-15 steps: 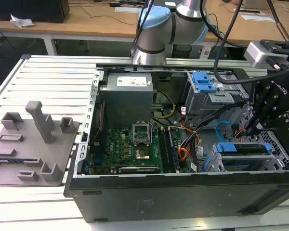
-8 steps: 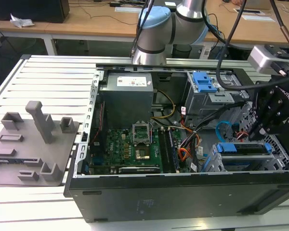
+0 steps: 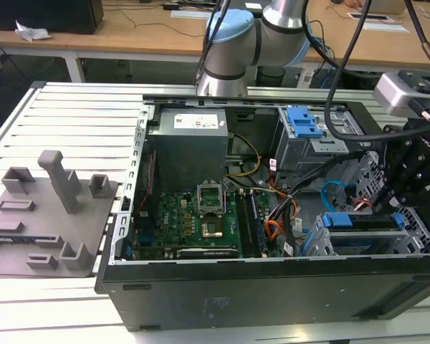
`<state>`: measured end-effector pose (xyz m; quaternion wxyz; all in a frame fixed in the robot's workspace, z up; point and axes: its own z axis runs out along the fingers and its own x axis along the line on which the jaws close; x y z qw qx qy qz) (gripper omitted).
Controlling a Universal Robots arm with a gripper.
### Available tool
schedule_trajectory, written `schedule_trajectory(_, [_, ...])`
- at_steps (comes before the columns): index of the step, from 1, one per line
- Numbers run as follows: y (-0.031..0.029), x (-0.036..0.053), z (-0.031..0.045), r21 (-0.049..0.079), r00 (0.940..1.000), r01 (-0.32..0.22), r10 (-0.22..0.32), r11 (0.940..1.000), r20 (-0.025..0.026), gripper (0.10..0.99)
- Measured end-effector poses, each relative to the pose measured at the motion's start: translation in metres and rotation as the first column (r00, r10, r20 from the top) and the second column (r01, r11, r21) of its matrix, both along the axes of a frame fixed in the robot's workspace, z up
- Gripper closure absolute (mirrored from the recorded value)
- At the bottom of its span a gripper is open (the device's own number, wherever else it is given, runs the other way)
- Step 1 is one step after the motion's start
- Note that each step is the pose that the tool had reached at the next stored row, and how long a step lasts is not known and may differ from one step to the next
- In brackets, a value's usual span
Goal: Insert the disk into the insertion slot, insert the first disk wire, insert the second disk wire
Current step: 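Insert the first disk wire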
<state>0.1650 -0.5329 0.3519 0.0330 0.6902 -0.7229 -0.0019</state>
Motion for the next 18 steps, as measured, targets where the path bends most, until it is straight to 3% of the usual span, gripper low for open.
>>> schedule_trajectory(5, [-0.0013,0.0000,-0.0036,0.005,1.0000,0.000,0.000,1.0000,0.0000,0.914])
schedule_trajectory(7, [-0.0013,0.0003,-0.0066,0.019,1.0000,0.000,0.000,0.9998,-0.0004,0.914])
schedule_trajectory(10, [-0.0012,0.0016,-0.0097,0.027,1.0000,-0.002,0.002,0.9996,-0.0006,0.914])
schedule_trajectory(18, [-0.0012,0.0045,-0.0134,0.027,1.0000,-0.006,0.006,0.9996,-0.0017,0.914])
